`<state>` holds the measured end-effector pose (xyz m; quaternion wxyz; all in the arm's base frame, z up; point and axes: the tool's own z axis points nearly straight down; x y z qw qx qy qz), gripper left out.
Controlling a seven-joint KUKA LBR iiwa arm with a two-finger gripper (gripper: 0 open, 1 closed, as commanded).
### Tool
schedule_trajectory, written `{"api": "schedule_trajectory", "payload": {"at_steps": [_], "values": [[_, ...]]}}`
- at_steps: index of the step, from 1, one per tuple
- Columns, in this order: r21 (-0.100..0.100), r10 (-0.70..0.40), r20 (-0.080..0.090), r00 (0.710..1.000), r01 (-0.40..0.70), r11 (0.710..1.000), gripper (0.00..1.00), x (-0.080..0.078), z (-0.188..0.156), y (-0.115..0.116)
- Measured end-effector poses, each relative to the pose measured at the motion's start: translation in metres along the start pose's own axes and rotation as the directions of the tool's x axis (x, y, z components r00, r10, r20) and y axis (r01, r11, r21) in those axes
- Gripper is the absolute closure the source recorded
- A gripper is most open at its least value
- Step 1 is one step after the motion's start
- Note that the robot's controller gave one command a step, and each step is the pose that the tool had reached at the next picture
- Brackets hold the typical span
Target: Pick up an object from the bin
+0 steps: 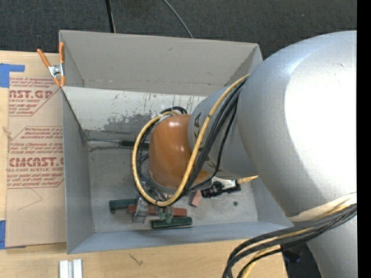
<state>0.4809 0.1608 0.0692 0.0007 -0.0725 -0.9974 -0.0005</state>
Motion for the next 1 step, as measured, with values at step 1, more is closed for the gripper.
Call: {"api": "schedule_trajectory", "payload": {"at_steps": [1], "values": [[0.000, 0.000, 0.000, 1.000, 0.000, 1.000, 1.00, 0.0000, 0.0001, 0.0000]]}}
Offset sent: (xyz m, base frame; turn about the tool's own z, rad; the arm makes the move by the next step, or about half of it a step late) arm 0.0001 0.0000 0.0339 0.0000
